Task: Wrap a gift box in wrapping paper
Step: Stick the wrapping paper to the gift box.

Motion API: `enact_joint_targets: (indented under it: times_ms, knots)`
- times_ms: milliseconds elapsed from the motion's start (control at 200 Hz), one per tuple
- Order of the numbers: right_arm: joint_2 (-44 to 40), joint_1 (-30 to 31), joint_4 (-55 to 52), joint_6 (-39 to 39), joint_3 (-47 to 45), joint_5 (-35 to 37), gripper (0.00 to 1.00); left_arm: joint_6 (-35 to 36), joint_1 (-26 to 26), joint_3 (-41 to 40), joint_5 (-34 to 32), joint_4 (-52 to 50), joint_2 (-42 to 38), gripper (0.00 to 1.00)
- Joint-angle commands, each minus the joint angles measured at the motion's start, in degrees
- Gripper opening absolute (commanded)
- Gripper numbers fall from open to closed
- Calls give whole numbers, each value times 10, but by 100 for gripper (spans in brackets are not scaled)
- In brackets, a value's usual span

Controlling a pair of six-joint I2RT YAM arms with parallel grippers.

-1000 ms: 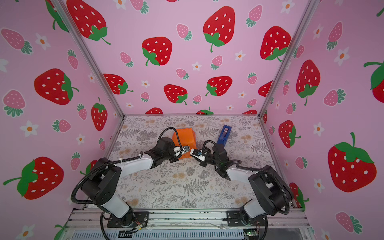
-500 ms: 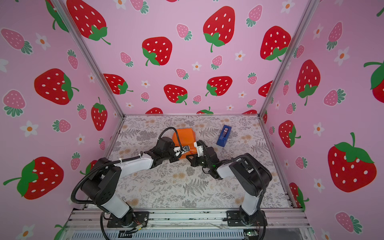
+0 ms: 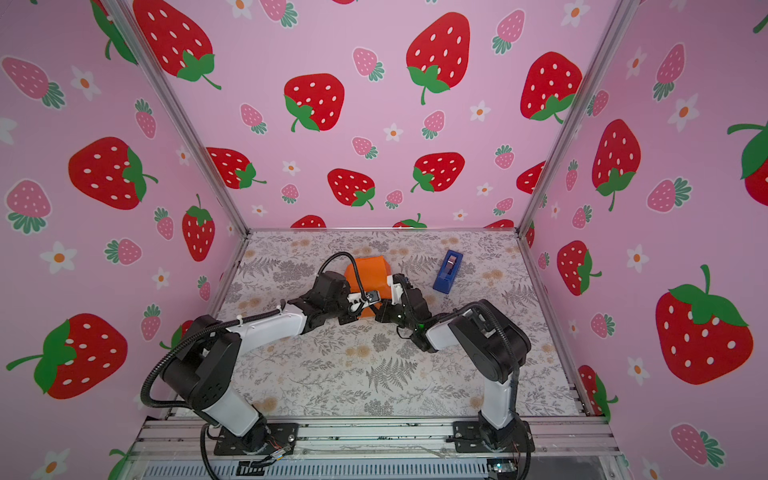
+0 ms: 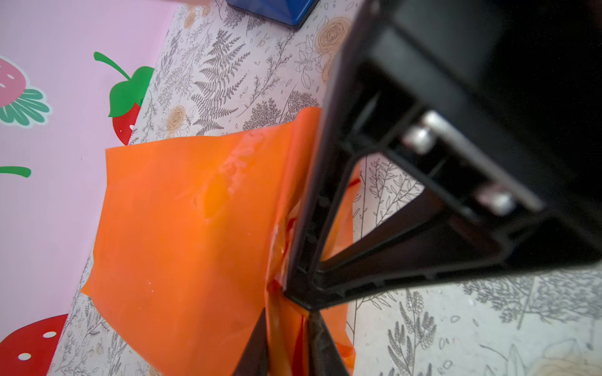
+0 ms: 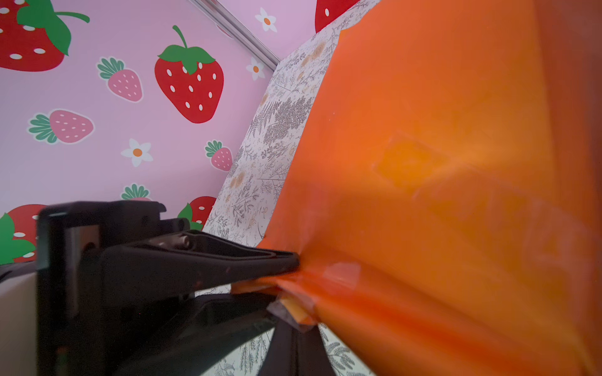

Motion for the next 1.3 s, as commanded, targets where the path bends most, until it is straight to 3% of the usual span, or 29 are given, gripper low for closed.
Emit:
enact_joint_targets:
  times_ms: [0,410,635,825,1026,1291]
  knots:
    - [14,2,13,15,14,14,0,15,-2,-1,33,-132,24,21]
    - [22,23,18,29,-9,26,0,9,0,-7,29,-123,12,27]
    - [-49,40,-34,31,-50,61,0,-3,3,-18,35,-98,-13,27]
    - [-106,40,-83,24,-71,90,0,-23,4,-12,43,-75,-67,36]
    - [-92,40,-55,52,-74,63,0,-59,8,55,42,-94,-73,42]
    - [-120,45,-38,96,-110,64,0,-142,9,221,67,-293,9,27]
